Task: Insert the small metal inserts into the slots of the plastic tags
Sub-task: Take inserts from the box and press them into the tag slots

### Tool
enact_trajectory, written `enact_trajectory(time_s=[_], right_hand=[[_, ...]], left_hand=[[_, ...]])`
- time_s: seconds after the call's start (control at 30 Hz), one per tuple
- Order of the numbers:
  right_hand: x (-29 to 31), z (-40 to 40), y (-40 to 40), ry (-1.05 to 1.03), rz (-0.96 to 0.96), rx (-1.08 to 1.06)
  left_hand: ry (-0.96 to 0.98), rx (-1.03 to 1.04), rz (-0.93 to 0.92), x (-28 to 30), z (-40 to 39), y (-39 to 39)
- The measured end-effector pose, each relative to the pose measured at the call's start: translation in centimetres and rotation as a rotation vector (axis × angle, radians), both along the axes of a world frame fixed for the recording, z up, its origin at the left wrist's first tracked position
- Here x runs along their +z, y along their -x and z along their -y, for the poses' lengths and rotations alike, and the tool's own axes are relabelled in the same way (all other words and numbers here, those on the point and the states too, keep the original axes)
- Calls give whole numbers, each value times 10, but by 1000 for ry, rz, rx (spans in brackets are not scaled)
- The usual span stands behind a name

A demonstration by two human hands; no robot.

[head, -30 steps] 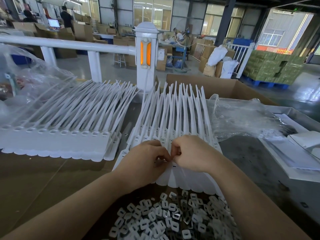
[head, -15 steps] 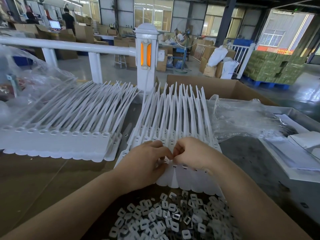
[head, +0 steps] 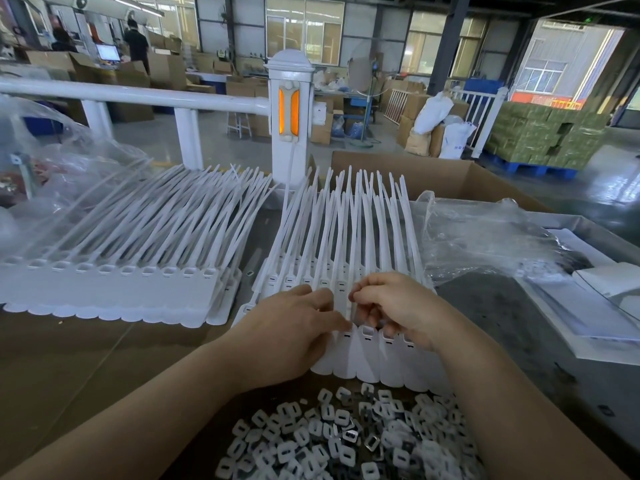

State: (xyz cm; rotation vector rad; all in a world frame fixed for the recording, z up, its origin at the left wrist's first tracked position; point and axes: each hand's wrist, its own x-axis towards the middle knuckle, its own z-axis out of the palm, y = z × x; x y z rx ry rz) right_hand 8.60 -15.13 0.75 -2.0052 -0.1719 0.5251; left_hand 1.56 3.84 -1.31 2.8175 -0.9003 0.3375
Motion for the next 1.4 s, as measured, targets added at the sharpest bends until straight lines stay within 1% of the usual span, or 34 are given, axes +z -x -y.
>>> enact_trajectory(time_s=[0.07,0.2,0.27,0.33,0.4,0.53,0.6,0.67,0.77,0.8,0.9,1.03,1.13,1.23,1.33,1.4], right_hand=[[-1,0,0,10,14,-3],[-2,-2,-1,37,47,-5],[-2,-3,-1,56,66,-2],[-3,-3,-2,75,82,4],[-4,-3,-2,76,84,8],[-5,-2,-2,47,72,11],[-5,-1,-2,43,68,17],[-4,1,-3,28,50,15],[-3,2,-3,-4,14,3],[-3,2,-3,-8,3,-2],[-3,2,-3,-11,-11,-7],[-3,2,-2,-16,-12,-18],[-2,3,-2,-18,-16,-21],[0,5,-1,-29,-22,-15],[3,8,-1,-93,-43,-19],[7,10,-1,-143,-80,-12]], left_hand=[[-62,-17,36,2,3,0],[-208,-39,176,6,14,3],[-211,-42,221,6,18,2],[-196,-31,211,4,19,2],[-137,9,109,0,15,2],[124,68,-194,1,2,2],[205,54,-280,7,1,2],[274,-11,-353,14,6,5],[238,-143,-478,14,14,9],[218,-158,-499,11,16,9],[206,-150,-550,4,17,6],[165,-121,-567,0,18,6],[193,-112,-575,4,17,10],[344,-53,-588,14,17,12],[647,110,-575,19,18,10],[788,236,-479,17,15,7]])
